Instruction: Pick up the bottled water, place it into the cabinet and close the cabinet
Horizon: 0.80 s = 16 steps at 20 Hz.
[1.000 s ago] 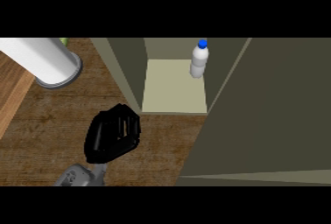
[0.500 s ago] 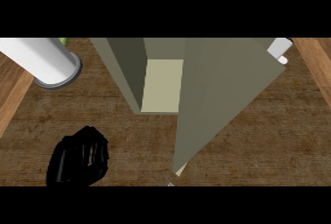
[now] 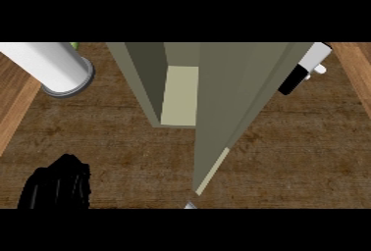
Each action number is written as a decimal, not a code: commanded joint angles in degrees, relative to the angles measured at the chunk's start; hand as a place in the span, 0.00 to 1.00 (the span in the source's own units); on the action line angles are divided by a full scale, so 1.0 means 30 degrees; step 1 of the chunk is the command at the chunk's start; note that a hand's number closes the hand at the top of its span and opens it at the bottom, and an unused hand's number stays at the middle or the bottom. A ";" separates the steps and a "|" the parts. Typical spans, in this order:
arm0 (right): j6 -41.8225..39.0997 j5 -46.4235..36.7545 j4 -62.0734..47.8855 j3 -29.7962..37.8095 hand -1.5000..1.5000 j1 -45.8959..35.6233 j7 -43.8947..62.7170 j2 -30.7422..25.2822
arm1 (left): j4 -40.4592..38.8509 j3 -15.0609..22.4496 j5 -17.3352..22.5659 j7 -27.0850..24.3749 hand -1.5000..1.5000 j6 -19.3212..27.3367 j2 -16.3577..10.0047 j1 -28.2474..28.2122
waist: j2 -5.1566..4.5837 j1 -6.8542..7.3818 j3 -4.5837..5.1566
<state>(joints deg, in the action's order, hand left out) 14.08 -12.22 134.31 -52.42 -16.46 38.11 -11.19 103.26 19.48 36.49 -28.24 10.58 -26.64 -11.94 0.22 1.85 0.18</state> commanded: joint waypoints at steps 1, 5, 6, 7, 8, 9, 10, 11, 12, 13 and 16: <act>0.1338 -0.0201 -0.4408 0.0920 1.00 -0.3972 -0.0166 0.3544 | 0.0035 -0.0370 0.0047 -0.0510 1.00 -0.0902 -0.0359 -0.0606 | -0.0116 0.0196 0.0010; 0.2724 0.0279 -0.5806 0.2040 1.00 -0.4387 -0.0168 0.3535 | 0.0080 -0.1506 0.1012 -0.0405 1.00 -0.2190 -0.1411 -0.1277 | -0.0211 0.0479 0.0010; 0.3293 0.0653 -0.5464 0.2131 1.00 -0.5213 0.0563 0.3541 | 0.0360 -0.1650 0.0919 -0.0109 1.00 -0.1626 -0.1358 -0.1140 | -0.0161 0.0439 0.0013; 0.2675 0.1202 -0.6339 0.3383 1.00 -0.5560 0.0057 0.3543 | 0.0429 -0.1498 0.1011 -0.0329 1.00 -0.1796 -0.0982 -0.1050 | -0.0237 0.0401 -0.0006; 0.3406 0.1630 -0.6643 0.3239 1.00 -0.6172 0.0339 0.3571 | -0.0390 -0.1567 0.0694 -0.1088 1.00 -0.2168 -0.0886 -0.1723 | -0.0168 0.0257 -0.0005; 0.4039 0.2276 -0.7739 0.4050 1.00 -0.6803 0.0127 0.3605 | 0.0422 -0.1637 0.0802 -0.0842 1.00 -0.2543 -0.1499 -0.2081 | -0.0207 0.0595 -0.0009; 0.3909 0.2942 -0.8723 0.5182 1.00 -0.7362 -0.0269 0.3632 | 0.0799 -0.2204 0.1162 -0.0354 1.00 -0.2457 -0.1875 -0.1878 | -0.0241 0.0532 -0.0031; 0.3374 0.4157 -0.9323 0.6389 1.00 -0.8444 -0.0301 0.3653 | -0.0039 -0.2340 0.1552 -0.0835 1.00 -0.3430 -0.1760 -0.1976 | -0.0275 0.0476 -0.0021; 0.3633 0.4982 -1.0265 0.6580 1.00 -0.8728 -0.0814 0.3670 | 0.0294 -0.2377 0.1590 -0.0257 1.00 -0.2879 -0.1679 -0.1983 | -0.0238 0.0297 -0.0042; 0.3371 0.5873 -1.1184 0.6263 1.00 -0.8369 -0.1575 0.3683 | 0.1413 -0.3017 0.1760 -0.0386 1.00 -0.3290 -0.2432 -0.2824 | -0.0209 0.0429 -0.0057; 0.1320 0.8238 -1.3603 0.8875 1.00 -0.9127 -0.2796 0.3708 | 0.1694 -0.2961 0.1582 -0.0755 1.00 -0.3804 -0.2389 -0.3792 | -0.0238 0.0452 -0.0069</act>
<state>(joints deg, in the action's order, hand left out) 21.11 4.69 102.81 -32.78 -39.95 32.76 -1.08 105.05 11.21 41.34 -30.17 0.37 -32.79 -19.63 -0.40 2.88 0.06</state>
